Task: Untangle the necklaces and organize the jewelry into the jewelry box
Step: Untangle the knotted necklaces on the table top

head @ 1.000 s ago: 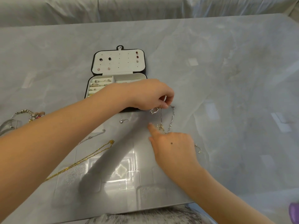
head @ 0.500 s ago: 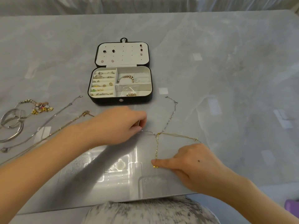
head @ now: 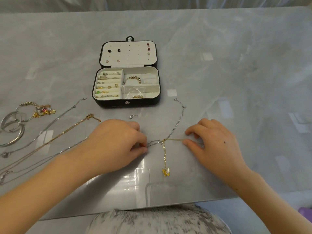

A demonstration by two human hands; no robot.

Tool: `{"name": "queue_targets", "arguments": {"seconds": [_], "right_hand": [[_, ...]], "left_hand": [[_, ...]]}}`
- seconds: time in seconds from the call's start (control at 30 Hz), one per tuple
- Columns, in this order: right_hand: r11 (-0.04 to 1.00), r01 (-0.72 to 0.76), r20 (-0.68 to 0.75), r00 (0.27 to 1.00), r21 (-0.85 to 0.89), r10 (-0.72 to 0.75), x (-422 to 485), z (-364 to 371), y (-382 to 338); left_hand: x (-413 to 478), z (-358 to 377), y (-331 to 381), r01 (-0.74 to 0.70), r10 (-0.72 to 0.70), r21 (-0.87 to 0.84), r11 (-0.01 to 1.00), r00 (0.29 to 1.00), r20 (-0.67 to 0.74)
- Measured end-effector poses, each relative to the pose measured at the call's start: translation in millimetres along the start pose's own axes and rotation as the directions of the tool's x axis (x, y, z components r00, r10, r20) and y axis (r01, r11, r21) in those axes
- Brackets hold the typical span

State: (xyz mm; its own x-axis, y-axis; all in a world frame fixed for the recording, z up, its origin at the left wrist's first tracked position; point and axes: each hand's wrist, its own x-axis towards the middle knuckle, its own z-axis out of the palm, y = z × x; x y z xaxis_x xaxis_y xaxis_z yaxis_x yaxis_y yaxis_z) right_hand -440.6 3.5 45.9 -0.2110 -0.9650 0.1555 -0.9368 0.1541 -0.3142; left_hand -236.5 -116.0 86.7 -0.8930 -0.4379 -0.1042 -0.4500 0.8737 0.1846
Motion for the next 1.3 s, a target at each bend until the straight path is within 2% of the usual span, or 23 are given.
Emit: {"name": "queue_targets", "arguments": {"seconds": [0.07, 0.1, 0.17, 0.27, 0.47, 0.53, 0.6, 0.7, 0.77, 0.87, 1.0, 1.1, 1.23, 1.3], "right_hand": [[0.999, -0.034, 0.04, 0.999, 0.036, 0.032, -0.5, -1.8, 3.5], [0.997, -0.054, 0.064, 0.997, 0.057, 0.051, -0.4, -2.8, 4.0], [0.992, -0.086, 0.114, 0.991, 0.09, 0.075, 0.8, -3.4, 3.3], [0.988, -0.107, 0.17, 0.982, 0.108, 0.088, 1.1, -3.1, 0.4], [0.987, -0.118, 0.228, 0.969, 0.107, 0.092, 2.8, -4.0, -1.9], [0.987, -0.119, 0.24, 0.967, 0.109, 0.09, 3.2, -5.6, -1.9], [0.987, -0.123, 0.25, 0.964, 0.105, 0.094, 3.2, -6.8, -2.1], [0.986, -0.127, 0.259, 0.961, 0.111, 0.094, 4.3, -7.3, -2.4], [0.986, -0.124, 0.265, 0.96, 0.112, 0.091, 4.9, -7.8, -2.5], [0.989, -0.112, 0.276, 0.958, 0.098, 0.081, 5.1, -9.3, -2.0], [0.989, -0.109, 0.287, 0.955, 0.101, 0.076, 5.8, -10.4, -2.0], [0.99, -0.103, 0.292, 0.954, 0.098, 0.07, 5.4, -10.7, -1.0], [0.994, -0.1, 0.294, 0.952, 0.048, 0.081, 1.9, -13.6, 2.6], [0.994, -0.102, 0.294, 0.952, 0.039, 0.086, -0.4, -15.2, 4.5]], "left_hand": [[-1.8, 1.2, 6.4, -0.012, 0.012, 0.002, 1.0, 0.998, -0.059], [-1.9, 4.8, 11.9, -0.025, 0.021, -0.059, 0.998, 0.997, -0.068], [-1.9, 18.5, 25.7, -0.102, 0.097, -0.185, 0.978, 0.995, -0.032], [-1.6, 37.1, 35.2, -0.195, 0.226, -0.286, 0.938, 0.971, 0.08], [2.9, 43.8, 27.7, -0.269, 0.297, -0.299, 0.916, 0.953, 0.054], [6.5, 34.1, 22.8, -0.164, 0.192, -0.442, 0.882, 0.981, 0.019], [10.7, 20.3, 14.7, -0.027, 0.025, -0.556, 0.831, 1.0, -0.01], [16.7, 5.6, 2.1, 0.11, -0.207, -0.62, 0.777, 0.975, -0.085], [22.2, 2.5, -4.9, 0.164, -0.296, -0.609, 0.776, 0.947, -0.122], [29.8, 5.8, -13.4, 0.205, -0.324, -0.523, 0.827, 0.935, -0.146], [32.7, 17.7, -23.0, 0.19, -0.248, -0.244, 0.951, 0.941, -0.232], [28.0, 20.4, -24.9, 0.128, -0.145, -0.086, 0.988, 0.96, -0.237], [16.8, 21.7, -12.7, 0.088, -0.102, -0.061, 0.994, 0.949, -0.299], [9.7, 24.0, 0.3, 0.039, -0.06, -0.088, 0.995, 0.968, -0.243]]}}
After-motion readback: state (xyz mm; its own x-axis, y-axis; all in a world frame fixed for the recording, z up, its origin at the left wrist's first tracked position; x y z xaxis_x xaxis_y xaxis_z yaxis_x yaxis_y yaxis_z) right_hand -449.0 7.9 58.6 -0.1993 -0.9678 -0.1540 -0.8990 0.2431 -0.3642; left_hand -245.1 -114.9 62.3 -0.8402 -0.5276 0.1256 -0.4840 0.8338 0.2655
